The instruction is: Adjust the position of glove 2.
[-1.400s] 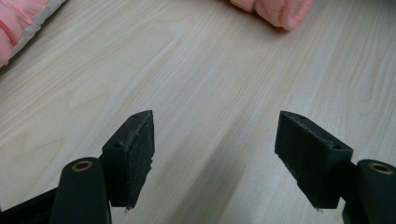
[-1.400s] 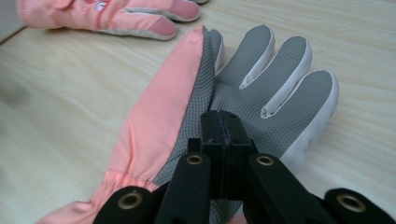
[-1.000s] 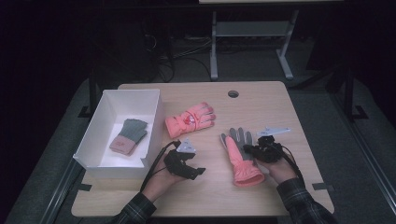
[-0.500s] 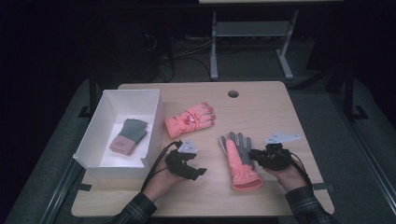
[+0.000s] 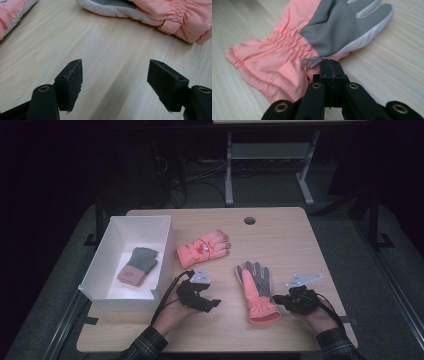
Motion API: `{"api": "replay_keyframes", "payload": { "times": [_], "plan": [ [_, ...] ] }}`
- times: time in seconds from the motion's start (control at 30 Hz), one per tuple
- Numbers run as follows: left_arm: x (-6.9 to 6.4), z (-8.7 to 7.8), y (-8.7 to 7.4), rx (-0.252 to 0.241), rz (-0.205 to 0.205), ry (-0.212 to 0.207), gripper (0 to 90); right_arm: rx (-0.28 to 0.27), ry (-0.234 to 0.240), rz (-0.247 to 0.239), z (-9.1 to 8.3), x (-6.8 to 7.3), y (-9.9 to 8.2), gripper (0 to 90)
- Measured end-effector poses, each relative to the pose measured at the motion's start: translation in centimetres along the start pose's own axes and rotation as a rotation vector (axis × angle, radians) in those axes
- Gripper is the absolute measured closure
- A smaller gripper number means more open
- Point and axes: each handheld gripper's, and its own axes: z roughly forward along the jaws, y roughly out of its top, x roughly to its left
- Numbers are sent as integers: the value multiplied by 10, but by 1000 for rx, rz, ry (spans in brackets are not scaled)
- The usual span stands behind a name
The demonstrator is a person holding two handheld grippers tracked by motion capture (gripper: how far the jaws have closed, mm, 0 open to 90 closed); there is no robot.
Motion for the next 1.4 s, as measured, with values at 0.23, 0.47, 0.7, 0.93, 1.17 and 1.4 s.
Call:
{"api": "replay_keyframes", "payload": {
  "times": [0.23, 0.47, 0.7, 0.93, 1.17, 1.4],
  "plan": [
    [0, -1, 0, -1, 1, 2, 280, 14, 59, -26, 2, 7, 2, 899],
    [0, -1, 0, -4, -1, 3, 280, 17, 137, -79, 10, 23, 6, 898],
    [0, -2, 1, -4, 1, 6, 279, 20, 189, -118, 21, 39, 12, 899],
    [0, -2, 1, -2, -4, 8, 280, 11, 215, -159, 32, 52, 21, 899],
    [2, -3, 0, -3, -8, 9, 279, -83, 178, -117, 18, 39, 37, 899],
    [6, -9, 2, -21, -21, 14, 279, -78, 126, -115, 32, 26, 49, 899]
  ]
}}
